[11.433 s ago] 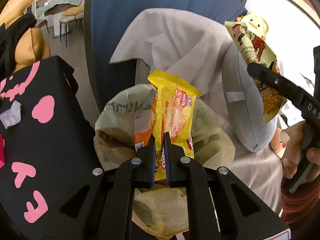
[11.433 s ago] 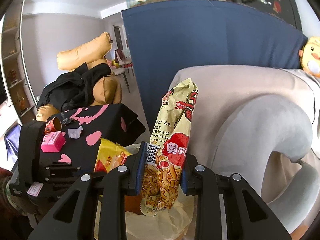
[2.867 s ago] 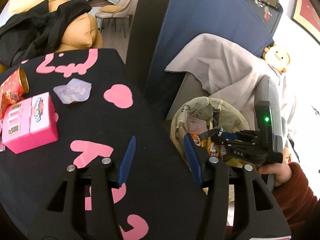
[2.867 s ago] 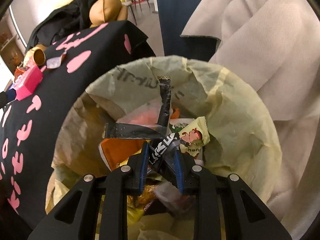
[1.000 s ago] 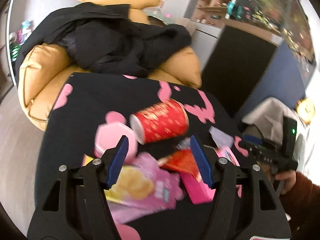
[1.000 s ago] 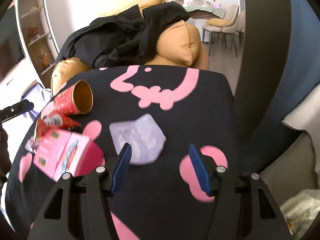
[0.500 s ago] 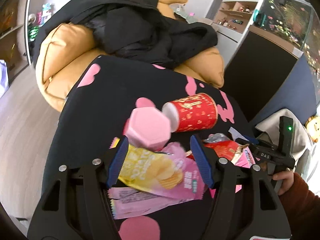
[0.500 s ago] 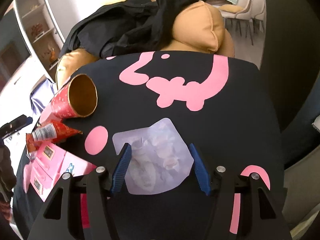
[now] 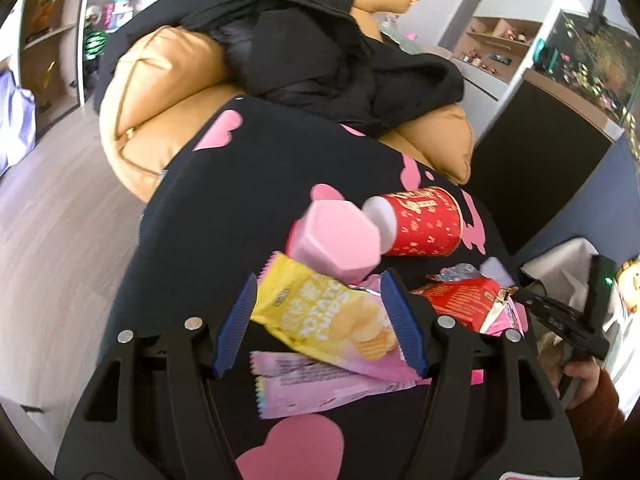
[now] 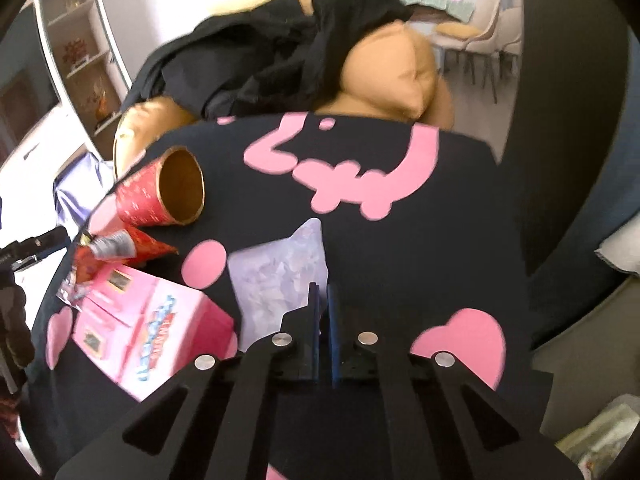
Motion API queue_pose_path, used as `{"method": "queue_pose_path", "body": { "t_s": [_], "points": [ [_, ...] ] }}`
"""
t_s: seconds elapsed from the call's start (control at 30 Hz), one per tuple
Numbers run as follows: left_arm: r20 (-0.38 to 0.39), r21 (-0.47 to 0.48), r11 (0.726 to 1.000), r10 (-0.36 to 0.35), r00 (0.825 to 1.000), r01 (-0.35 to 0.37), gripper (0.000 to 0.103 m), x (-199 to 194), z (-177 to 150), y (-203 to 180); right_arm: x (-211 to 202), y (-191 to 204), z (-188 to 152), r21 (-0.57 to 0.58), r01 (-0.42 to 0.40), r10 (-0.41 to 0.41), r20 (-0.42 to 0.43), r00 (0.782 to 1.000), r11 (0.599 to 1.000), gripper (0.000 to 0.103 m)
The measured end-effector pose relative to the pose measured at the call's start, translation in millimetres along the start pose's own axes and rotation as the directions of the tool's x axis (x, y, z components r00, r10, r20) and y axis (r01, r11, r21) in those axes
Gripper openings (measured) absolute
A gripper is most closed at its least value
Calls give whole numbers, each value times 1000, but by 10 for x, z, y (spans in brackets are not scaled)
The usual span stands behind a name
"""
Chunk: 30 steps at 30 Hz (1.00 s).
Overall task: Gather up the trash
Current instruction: 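Grasp the yellow chip bag with the left tool while the right tool grasps the clear plastic tray, then lift both items and carry them over the yellow trash bag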
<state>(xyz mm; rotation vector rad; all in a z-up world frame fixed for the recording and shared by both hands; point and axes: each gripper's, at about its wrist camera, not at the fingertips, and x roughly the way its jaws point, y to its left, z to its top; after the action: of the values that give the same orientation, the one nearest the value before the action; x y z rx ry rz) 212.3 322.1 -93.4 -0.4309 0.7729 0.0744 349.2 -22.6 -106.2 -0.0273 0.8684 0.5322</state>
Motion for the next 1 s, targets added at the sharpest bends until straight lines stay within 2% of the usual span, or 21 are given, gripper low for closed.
{"method": "queue_pose_path", "body": {
  "t_s": [0.17,0.33,0.5,0.57,0.6,0.73,0.83,1.0],
  "points": [
    [-67,-54,998,-46,997,43,61,-41,-101,33,-265,-55,-80,31,41,-42,38,998,999,6],
    [-101,-112,993,-52,994,40,61,-92,-236,4,-356,-91,-220,61,20,-22,45,999,998,6],
    [-76,-198,978,44,996,-58,61,30,-175,95,-393,-44,-341,74,-5,2,42,999,997,6],
    [-86,-222,971,74,994,-91,61,109,-161,119,-474,-2,-373,57,6,-9,61,998,998,6],
    [-66,-215,971,91,994,-103,61,118,-149,90,-526,16,-391,49,12,-16,72,997,999,6],
    [-59,-217,971,86,995,-97,61,212,-112,-11,-645,6,-444,49,11,-15,84,996,999,6],
    [-86,-211,976,36,996,-53,33,314,-97,-93,-741,-13,-477,63,9,-15,96,995,998,6],
    [-23,-106,994,-10,1000,8,28,61,-70,-322,-946,22,-530,60,12,-19,124,992,998,6]
  ]
}}
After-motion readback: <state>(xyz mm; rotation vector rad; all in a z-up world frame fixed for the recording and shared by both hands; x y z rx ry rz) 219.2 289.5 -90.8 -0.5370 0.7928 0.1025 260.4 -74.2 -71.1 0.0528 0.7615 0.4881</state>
